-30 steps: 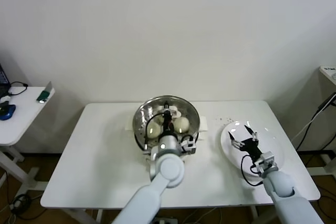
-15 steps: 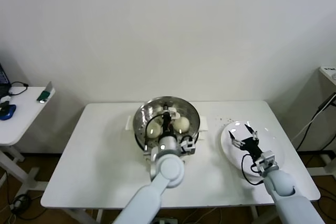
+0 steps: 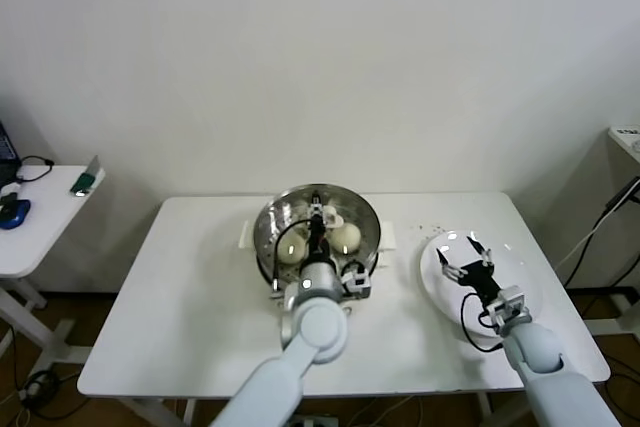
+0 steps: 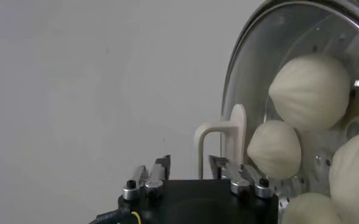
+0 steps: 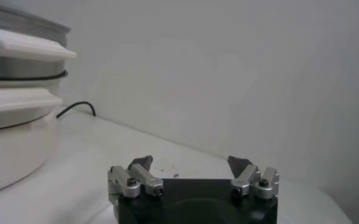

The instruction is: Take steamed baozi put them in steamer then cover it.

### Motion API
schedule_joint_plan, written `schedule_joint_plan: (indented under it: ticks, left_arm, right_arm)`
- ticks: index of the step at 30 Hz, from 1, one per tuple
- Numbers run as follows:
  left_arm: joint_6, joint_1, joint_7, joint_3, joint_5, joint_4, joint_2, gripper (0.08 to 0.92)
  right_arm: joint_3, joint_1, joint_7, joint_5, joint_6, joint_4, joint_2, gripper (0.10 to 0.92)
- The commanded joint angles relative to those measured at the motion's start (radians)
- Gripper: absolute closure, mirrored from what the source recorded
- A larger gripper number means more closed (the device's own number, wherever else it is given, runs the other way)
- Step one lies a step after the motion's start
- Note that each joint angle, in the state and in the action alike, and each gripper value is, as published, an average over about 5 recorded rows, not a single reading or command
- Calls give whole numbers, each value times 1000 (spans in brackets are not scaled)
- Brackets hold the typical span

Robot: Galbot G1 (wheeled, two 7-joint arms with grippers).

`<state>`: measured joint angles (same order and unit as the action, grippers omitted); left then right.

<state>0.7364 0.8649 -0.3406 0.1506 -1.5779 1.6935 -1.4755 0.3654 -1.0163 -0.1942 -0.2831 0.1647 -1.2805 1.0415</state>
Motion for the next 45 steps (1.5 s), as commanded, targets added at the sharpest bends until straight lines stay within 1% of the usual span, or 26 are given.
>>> schedule_joint_plan:
  ticks: [1,5,10,13,16,19,22,25,28,30,33,35,38,40,42,45]
  left_arm:
    - [49,22,-26,11,51,114,76,491]
    - [49,42,-28,7,80,161,118,379]
    - [49,74,-30,0,120,236,150,237]
    - [49,91,-30,-1,150,283,173,189]
    - [49,108,-20,-13,185,327,196,178]
    - [49,138,15,-35,217,376,230,177]
    - [42,179,79,-87,259,423,250,177]
    - [7,220,173,-168,357,463,262,177]
    - [-61,273,288,-272,565,496,282,177]
    - [-128,322,364,-361,735,514,287,177]
    - [-271,421,455,-518,968,526,265,177]
    - [-383,502,496,-624,1128,525,235,177]
    - [-537,607,535,-742,1344,503,191,177]
    - [-621,650,554,-790,1444,471,163,177]
    - [-698,679,554,-828,1506,431,131,177]
    - [-778,697,534,-860,1564,369,93,177]
  right_arm:
    - [8,1,17,-19,-72,-16,-6,203]
    - [11,5,20,-18,-87,-20,-7,203]
    - [13,14,32,-40,-102,-19,3,203]
    - [11,17,33,-39,-104,-20,4,203]
    - [10,19,34,-37,-106,-20,4,203]
    - [9,19,34,-36,-107,-22,3,203]
    - [9,18,33,-36,-104,-22,1,203]
    - [9,15,32,-34,-101,-26,0,203]
    - [13,8,29,-31,-100,-33,-2,203]
    - [16,2,27,-32,-98,-38,-2,203]
    - [23,-9,22,-37,-93,-47,-1,203]
    - [30,-21,18,-38,-90,-56,0,203]
    - [43,-42,13,-40,-84,-68,1,203]
    - [53,-54,9,-41,-81,-75,2,203]
    - [62,-66,6,-46,-79,-83,4,203]
    - [77,-87,0,-54,-77,-101,4,203]
